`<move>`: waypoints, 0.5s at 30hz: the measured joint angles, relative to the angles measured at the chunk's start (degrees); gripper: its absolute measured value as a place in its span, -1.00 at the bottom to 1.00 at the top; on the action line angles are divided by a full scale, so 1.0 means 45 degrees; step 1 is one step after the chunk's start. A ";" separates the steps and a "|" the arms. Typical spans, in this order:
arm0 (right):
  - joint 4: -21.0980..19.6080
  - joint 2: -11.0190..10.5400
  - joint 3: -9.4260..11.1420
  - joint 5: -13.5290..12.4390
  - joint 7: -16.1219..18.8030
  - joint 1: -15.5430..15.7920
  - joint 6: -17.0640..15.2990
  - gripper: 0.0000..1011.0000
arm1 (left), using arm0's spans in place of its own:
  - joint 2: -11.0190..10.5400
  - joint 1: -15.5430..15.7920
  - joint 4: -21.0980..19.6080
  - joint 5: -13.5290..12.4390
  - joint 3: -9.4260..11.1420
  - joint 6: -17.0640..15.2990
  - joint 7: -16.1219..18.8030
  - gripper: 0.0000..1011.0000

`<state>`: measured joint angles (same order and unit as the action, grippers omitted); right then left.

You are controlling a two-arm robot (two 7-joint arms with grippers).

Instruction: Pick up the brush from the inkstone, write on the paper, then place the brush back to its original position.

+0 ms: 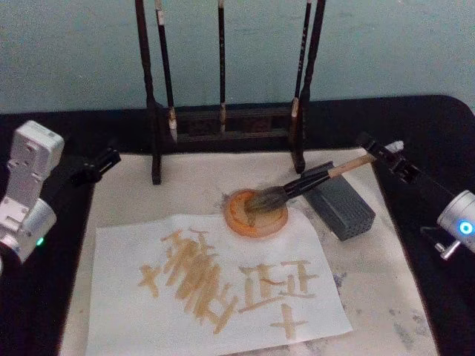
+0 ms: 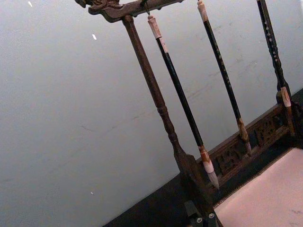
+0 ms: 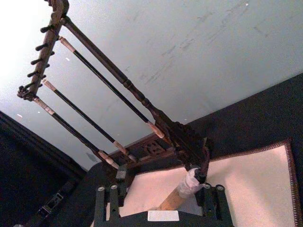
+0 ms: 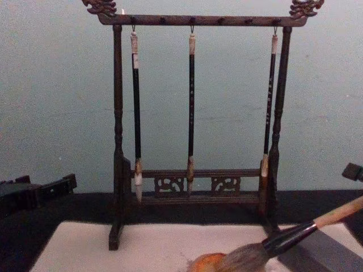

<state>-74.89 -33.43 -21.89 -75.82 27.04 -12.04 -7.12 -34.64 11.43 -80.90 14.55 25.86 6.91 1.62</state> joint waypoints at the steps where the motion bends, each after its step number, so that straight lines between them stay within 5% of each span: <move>1: -0.0013 -0.0012 -0.0001 -0.0001 -0.0025 0.0005 -0.0001 0.65 | 0.0000 0.0000 0.0000 0.0000 0.0000 0.0000 0.0000 0.98; 7: -0.0082 -0.0093 0.0005 0.0011 -0.0220 0.0044 0.0018 0.98 | 0.0000 0.0000 0.0000 0.0000 0.0000 0.0000 0.0000 0.98; 15: -0.0078 -0.0146 -0.0002 0.0138 -0.0445 0.0047 0.0038 0.99 | 0.0000 0.0000 0.0000 0.0000 0.0000 0.0000 0.0000 0.98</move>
<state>-75.24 -34.09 -21.90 -75.20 25.03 -11.83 -6.95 -34.65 11.43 -80.90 14.55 25.86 6.91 1.62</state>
